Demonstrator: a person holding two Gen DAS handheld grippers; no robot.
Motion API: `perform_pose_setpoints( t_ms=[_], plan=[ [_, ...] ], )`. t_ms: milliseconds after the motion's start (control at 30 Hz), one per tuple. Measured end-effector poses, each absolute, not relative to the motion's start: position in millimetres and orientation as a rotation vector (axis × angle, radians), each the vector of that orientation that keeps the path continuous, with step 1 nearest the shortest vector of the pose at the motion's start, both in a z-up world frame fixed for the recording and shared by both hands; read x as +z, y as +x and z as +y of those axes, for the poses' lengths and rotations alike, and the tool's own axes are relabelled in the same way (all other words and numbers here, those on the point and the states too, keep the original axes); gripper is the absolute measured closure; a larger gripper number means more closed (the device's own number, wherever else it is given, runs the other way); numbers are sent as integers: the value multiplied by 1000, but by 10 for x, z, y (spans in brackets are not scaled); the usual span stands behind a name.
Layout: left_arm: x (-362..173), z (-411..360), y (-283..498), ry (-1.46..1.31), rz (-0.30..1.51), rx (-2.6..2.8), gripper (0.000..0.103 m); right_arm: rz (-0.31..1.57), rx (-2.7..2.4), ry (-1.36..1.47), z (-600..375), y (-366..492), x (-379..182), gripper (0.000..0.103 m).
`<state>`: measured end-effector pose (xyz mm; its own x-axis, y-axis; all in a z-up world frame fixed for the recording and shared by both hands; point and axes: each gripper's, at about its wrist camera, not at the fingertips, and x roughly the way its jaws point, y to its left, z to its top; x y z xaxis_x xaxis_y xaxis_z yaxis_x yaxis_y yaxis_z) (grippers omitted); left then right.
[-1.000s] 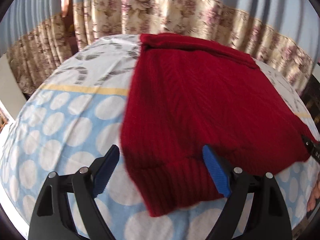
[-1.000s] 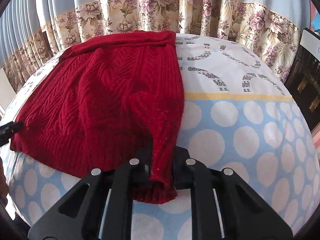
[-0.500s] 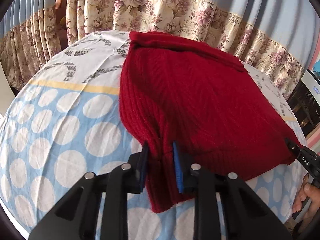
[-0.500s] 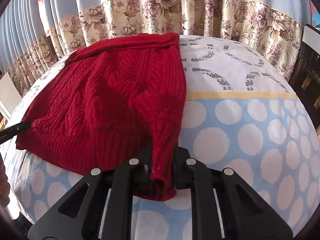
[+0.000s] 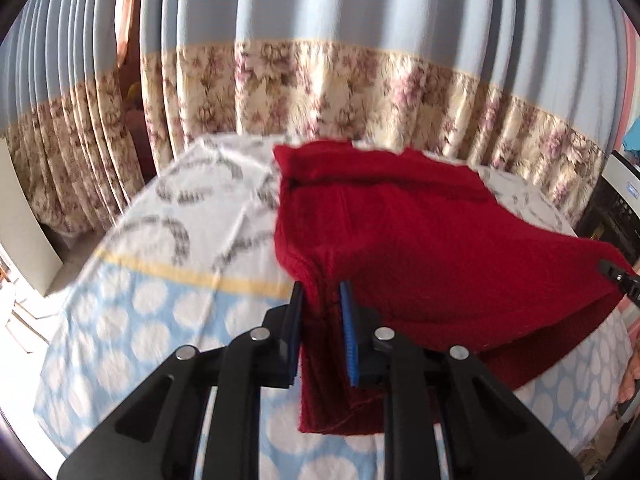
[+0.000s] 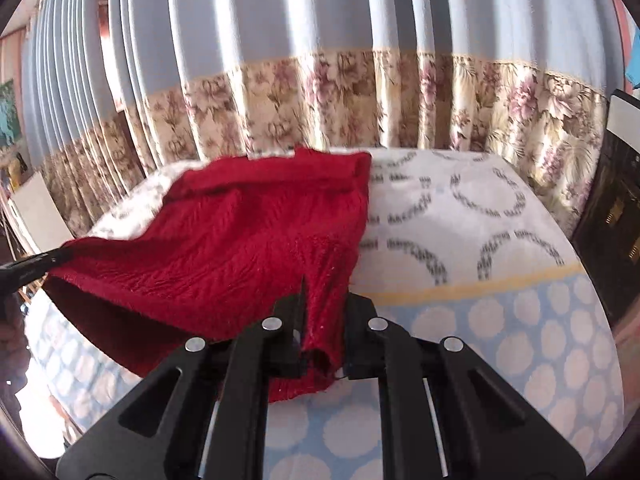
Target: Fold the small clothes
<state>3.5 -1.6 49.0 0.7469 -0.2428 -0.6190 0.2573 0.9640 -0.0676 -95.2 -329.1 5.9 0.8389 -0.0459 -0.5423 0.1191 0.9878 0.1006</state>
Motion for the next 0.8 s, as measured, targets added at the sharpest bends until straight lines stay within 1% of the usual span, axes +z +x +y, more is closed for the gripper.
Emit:
perform_pose_setpoints(
  t_ms=[233,467,633,767,800],
  plan=[
    [856,-96,399,45,600,-276,85,520,-54,81,-3296,-580,460,92],
    [1209,-205,1256,73,539,-223,85,481,-55,71,-3481,206,840,92],
    [1229,-374,1945,102,543,-180,85,496,-74,77,-3656,888,894,92],
    [1116,-523,2592,120,582,-141,85,539,-95,94,-3797,1522,790,92],
    [1082,-557,2757,127,589,-123,97,557,-104,92,-3829,1682,749,92]
  ],
)
